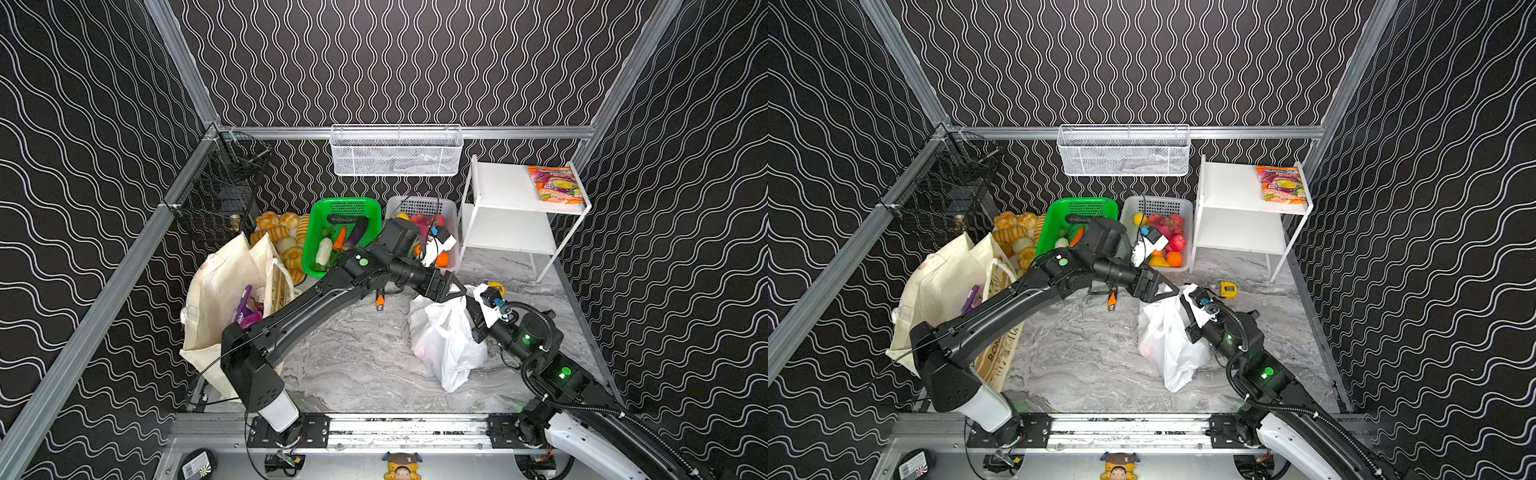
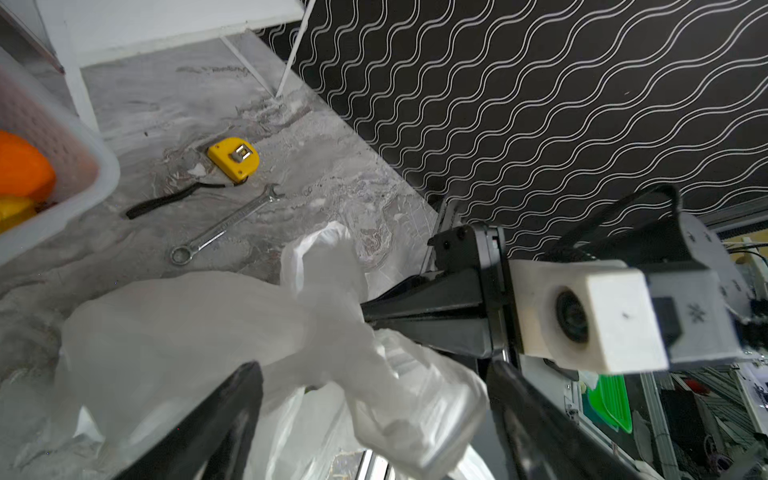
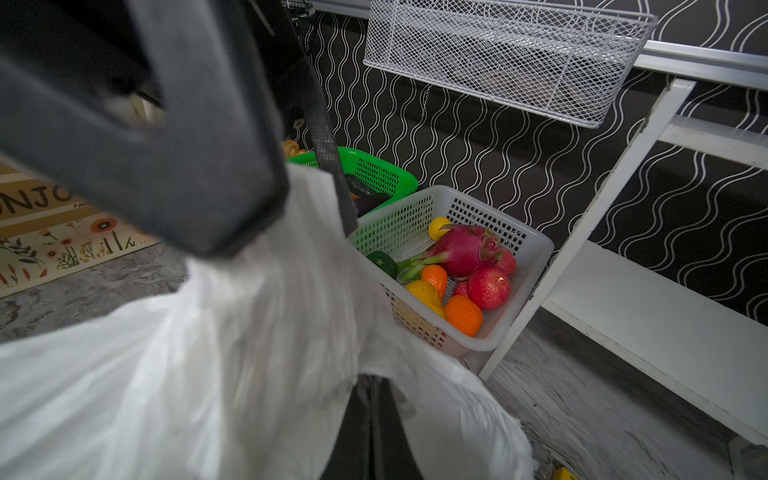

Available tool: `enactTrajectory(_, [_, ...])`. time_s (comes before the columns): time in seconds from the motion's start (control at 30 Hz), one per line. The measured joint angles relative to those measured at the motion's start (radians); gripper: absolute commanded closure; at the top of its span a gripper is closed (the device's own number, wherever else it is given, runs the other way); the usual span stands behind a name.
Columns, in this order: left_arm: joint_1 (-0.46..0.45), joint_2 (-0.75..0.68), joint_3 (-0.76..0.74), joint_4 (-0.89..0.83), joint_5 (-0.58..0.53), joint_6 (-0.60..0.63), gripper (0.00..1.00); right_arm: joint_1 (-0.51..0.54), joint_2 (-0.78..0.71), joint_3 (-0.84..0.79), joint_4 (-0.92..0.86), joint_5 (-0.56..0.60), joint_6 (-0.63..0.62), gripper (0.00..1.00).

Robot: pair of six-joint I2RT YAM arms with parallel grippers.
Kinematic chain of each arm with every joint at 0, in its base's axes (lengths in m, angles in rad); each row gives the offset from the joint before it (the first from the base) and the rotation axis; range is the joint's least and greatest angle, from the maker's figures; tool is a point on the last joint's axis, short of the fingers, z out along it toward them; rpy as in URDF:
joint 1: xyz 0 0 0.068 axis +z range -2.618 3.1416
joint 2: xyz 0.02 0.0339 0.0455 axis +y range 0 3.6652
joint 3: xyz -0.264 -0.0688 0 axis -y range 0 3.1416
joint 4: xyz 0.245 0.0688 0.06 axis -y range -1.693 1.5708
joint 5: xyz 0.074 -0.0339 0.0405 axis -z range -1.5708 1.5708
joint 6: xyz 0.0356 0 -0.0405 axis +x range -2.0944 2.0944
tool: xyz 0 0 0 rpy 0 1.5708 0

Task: Place the mixed food into the grocery bags and tie them

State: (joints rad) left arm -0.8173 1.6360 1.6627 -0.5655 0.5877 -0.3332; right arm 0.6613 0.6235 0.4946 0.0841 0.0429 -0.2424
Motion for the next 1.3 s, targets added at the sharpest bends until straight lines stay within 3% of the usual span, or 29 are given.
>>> enactTrajectory(0.13, [-0.029, 0.067, 0.087, -0.106, -0.014, 0.031, 0.25, 0.000, -0.002, 0.000, 0.008, -0.002, -0.001, 1.00])
enactTrajectory(0.2, [-0.039, 0.095, 0.115, -0.161, -0.034, 0.051, 0.37, 0.000, 0.000, 0.000, 0.009, -0.005, 0.003, 1.00])
enactTrajectory(0.37, [-0.042, 0.106, 0.113, -0.238, -0.062, 0.077, 0.82, 0.000, -0.005, 0.000, 0.010, -0.018, 0.011, 1.00])
enactTrajectory(0.47, [-0.041, 0.093, 0.086, -0.235, -0.064, 0.080, 0.96, 0.000, -0.019, -0.001, 0.010, -0.023, 0.011, 1.00])
enactTrajectory(0.7, [-0.001, 0.052, 0.002, -0.169, -0.023, 0.102, 1.00, 0.000, -0.079, -0.010, -0.024, -0.045, 0.014, 1.00])
enactTrajectory(0.9, [0.065, 0.016, -0.077, -0.086, 0.095, 0.103, 1.00, 0.000, -0.129, -0.012, -0.080, -0.075, 0.049, 1.00])
enactTrajectory(1.13, [0.099, 0.006, -0.117, -0.036, 0.253, 0.097, 1.00, 0.000, -0.053, -0.017, -0.024, -0.197, 0.129, 0.84])
enactTrajectory(1.3, [0.103, -0.006, -0.145, -0.025, 0.372, 0.104, 1.00, 0.001, 0.031, -0.010, 0.039, -0.158, 0.145, 0.81])
